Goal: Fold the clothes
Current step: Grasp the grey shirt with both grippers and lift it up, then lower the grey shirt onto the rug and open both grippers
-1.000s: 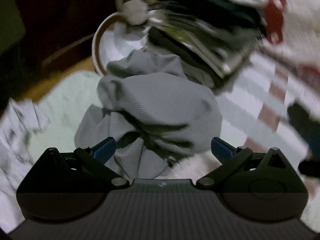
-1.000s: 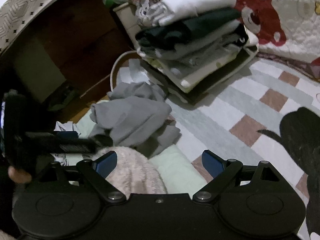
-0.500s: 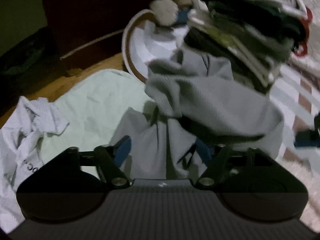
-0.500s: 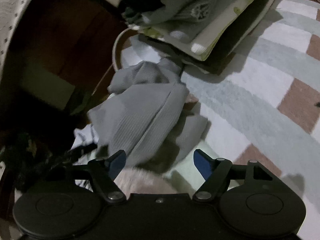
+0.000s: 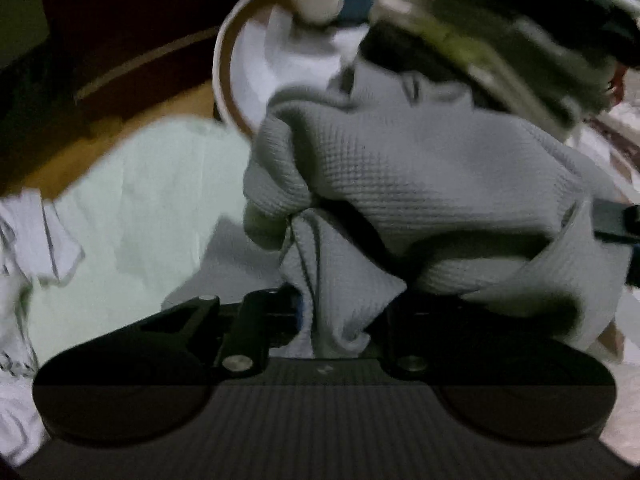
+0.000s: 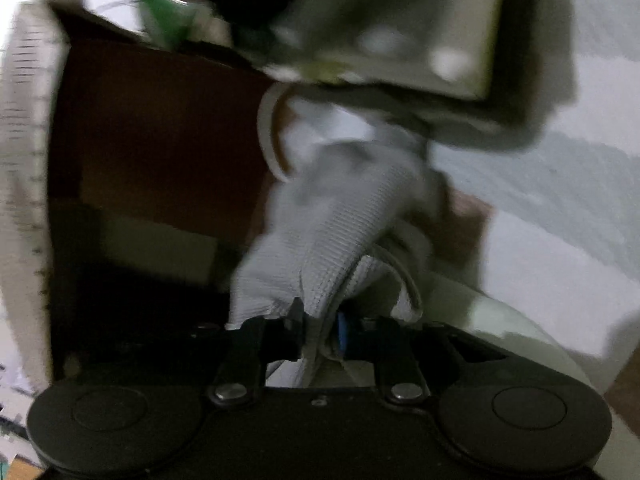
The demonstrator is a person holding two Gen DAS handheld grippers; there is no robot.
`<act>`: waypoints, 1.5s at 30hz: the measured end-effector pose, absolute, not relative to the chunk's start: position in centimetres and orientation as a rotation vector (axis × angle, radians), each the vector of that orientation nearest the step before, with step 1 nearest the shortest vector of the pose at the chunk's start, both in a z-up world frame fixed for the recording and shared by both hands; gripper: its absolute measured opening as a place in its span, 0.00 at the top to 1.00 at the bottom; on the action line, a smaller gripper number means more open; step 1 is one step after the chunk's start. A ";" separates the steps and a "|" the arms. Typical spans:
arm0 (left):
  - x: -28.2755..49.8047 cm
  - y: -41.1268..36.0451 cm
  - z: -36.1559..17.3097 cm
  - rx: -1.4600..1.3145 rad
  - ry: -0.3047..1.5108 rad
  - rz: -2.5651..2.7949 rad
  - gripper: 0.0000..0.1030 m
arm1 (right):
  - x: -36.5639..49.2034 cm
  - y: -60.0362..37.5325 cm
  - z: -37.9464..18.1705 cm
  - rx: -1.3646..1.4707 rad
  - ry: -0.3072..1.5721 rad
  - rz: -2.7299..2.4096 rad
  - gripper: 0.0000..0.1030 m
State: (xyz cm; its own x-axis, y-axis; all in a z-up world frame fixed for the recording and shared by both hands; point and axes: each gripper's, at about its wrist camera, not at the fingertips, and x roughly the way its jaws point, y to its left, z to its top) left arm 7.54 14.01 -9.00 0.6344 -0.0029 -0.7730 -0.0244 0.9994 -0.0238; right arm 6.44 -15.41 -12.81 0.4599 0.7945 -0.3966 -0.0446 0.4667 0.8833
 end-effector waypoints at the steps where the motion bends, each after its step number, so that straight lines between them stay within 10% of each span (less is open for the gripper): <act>1: 7.3 13.7 -8.2 -0.024 0.861 0.005 0.84 | 6.0 -15.6 -11.3 0.937 0.915 0.637 0.84; 27: -5.6 -16.9 8.8 0.131 0.381 -0.604 0.85 | -21.1 -38.9 10.3 0.618 0.206 0.231 0.85; 45: -7.5 -32.1 15.7 0.373 0.294 -0.811 0.85 | -35.6 -49.5 8.3 0.493 0.069 -0.312 0.85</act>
